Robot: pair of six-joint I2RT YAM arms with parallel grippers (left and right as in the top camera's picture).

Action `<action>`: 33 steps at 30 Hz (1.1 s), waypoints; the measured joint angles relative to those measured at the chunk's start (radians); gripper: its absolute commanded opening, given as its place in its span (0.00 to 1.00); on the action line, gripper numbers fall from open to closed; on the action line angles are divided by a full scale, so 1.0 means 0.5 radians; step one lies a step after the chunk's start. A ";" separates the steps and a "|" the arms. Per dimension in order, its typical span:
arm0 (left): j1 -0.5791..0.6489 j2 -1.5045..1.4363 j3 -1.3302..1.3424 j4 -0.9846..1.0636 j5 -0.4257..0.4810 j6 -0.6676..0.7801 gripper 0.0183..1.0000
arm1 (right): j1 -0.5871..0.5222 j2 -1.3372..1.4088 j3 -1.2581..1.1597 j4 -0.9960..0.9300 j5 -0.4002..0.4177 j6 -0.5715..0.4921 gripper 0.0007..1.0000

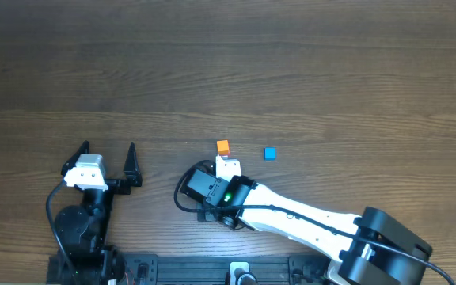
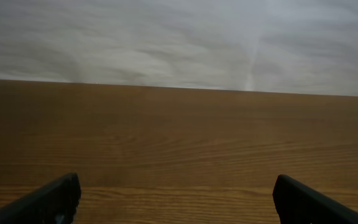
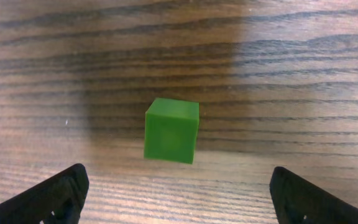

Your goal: Stack Cubes

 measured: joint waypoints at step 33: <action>0.000 0.000 0.000 0.000 0.000 0.000 1.00 | 0.006 0.231 0.008 0.169 0.063 0.085 0.59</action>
